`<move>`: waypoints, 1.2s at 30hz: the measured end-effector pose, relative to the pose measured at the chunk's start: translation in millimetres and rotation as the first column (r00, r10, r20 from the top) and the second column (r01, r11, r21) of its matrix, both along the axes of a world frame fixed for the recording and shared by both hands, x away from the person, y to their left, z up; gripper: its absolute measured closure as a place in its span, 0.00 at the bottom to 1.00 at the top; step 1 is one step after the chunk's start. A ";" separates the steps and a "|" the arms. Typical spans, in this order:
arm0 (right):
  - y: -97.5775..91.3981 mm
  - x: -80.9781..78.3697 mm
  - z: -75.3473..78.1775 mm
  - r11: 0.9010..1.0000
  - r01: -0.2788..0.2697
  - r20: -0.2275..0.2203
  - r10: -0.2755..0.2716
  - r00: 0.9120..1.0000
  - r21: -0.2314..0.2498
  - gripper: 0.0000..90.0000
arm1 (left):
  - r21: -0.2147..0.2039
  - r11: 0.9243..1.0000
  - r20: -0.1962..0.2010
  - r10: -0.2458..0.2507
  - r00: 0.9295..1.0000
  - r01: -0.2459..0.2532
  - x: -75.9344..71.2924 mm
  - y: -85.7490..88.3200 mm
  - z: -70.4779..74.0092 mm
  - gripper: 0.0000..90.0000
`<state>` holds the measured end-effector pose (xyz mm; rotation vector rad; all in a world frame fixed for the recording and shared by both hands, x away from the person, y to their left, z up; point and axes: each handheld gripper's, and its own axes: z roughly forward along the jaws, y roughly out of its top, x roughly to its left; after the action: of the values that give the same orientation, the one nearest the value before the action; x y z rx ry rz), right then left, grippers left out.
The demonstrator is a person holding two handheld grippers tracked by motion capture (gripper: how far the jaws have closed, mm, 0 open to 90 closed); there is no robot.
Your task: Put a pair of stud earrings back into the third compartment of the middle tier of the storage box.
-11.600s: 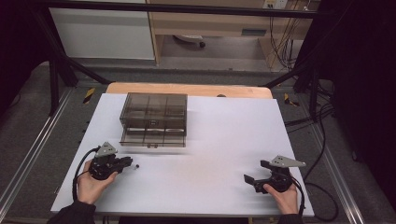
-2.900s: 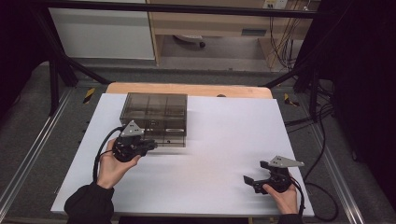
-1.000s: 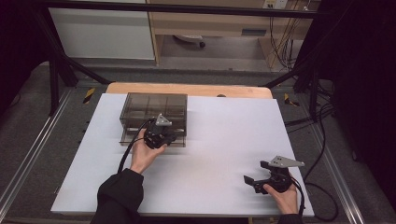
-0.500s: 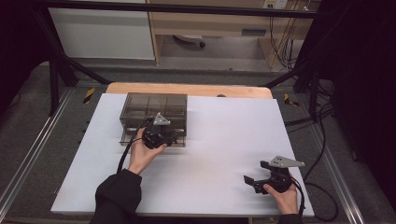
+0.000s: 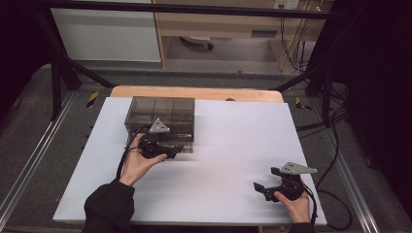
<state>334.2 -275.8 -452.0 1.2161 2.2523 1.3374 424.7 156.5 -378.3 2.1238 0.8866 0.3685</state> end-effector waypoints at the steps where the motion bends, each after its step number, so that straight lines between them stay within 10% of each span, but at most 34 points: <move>1: -0.1 -0.1 0.2 1.000 0.000 -0.001 0.000 1.000 0.000 0.01 | 0.014 1.000 -0.005 0.009 1.000 -0.009 -2.3 1.6 0.3 0.32; 13: 0.0 -0.4 0.4 1.000 0.001 -0.002 -0.001 1.000 0.003 0.01 | -0.020 1.000 0.032 0.003 0.999 -0.003 -23.3 27.6 -6.8 0.11; 36: 0.3 -0.3 0.0 1.000 0.002 -0.005 -0.002 1.000 0.000 0.01 | -0.056 0.998 0.035 0.021 0.999 -0.019 -59.2 76.4 -36.7 0.10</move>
<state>333.9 -275.5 -452.0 1.2229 2.2533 1.3357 365.4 232.9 -415.0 2.0523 0.8888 0.3861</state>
